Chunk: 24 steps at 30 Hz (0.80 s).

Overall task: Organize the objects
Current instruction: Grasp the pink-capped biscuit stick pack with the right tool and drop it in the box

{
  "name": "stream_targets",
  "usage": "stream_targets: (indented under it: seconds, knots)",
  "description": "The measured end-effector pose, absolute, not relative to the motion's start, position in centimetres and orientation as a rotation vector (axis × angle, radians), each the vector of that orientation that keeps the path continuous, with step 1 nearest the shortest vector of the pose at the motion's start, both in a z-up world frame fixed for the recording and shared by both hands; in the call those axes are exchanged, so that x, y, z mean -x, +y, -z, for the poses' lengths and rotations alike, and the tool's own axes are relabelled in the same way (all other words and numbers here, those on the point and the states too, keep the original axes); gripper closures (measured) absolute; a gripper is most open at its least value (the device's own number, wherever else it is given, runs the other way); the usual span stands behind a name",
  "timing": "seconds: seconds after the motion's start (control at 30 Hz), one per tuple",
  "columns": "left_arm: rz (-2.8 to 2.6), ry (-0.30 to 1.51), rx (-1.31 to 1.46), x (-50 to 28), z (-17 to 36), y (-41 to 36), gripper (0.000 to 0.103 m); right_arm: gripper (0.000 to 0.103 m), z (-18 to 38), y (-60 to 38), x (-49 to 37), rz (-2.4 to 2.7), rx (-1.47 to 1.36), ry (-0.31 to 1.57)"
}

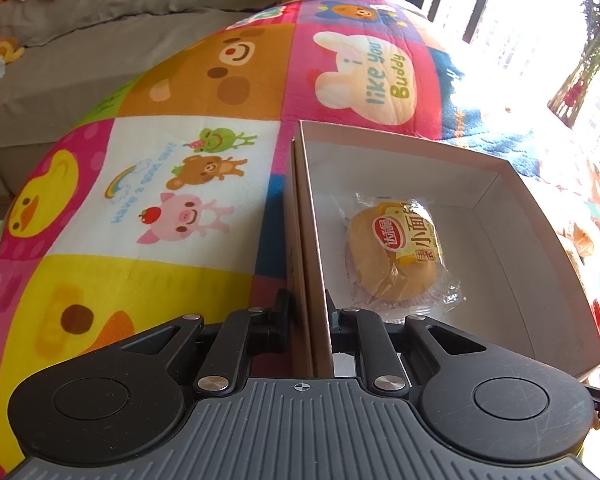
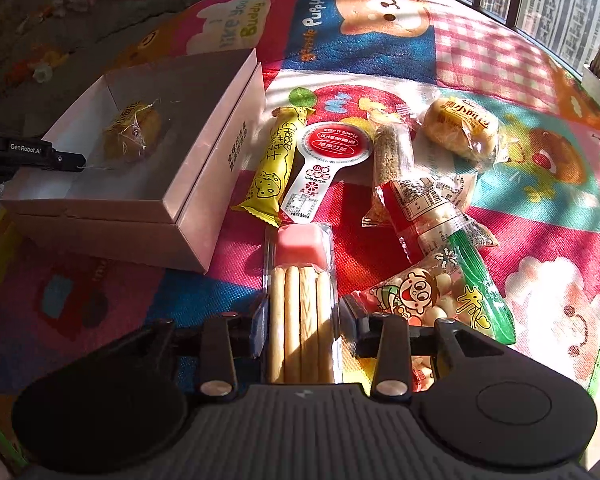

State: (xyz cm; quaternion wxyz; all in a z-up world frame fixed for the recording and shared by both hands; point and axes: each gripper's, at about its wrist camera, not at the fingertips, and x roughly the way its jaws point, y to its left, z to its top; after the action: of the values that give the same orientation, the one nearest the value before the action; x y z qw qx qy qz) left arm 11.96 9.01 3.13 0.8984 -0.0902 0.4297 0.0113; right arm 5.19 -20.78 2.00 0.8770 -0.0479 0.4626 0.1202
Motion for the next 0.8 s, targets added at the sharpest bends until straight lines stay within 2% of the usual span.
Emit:
stream_targets:
  seconds: [0.13, 0.43, 0.8]
  knots:
    - [-0.029, 0.884, 0.179, -12.0, -3.1, 8.9, 0.088, 0.071, -2.5, -20.4, -4.9, -0.262, 0.114, 0.989]
    - [-0.017, 0.875, 0.162, -11.7, -3.0, 8.7, 0.088, 0.071, -4.6, -20.5, 2.3, -0.301, 0.038, 1.079]
    - [-0.014, 0.870, 0.195, -11.0, -2.9, 8.8, 0.086, 0.072, -12.4, -17.3, 6.4, -0.388, 0.038, 0.877]
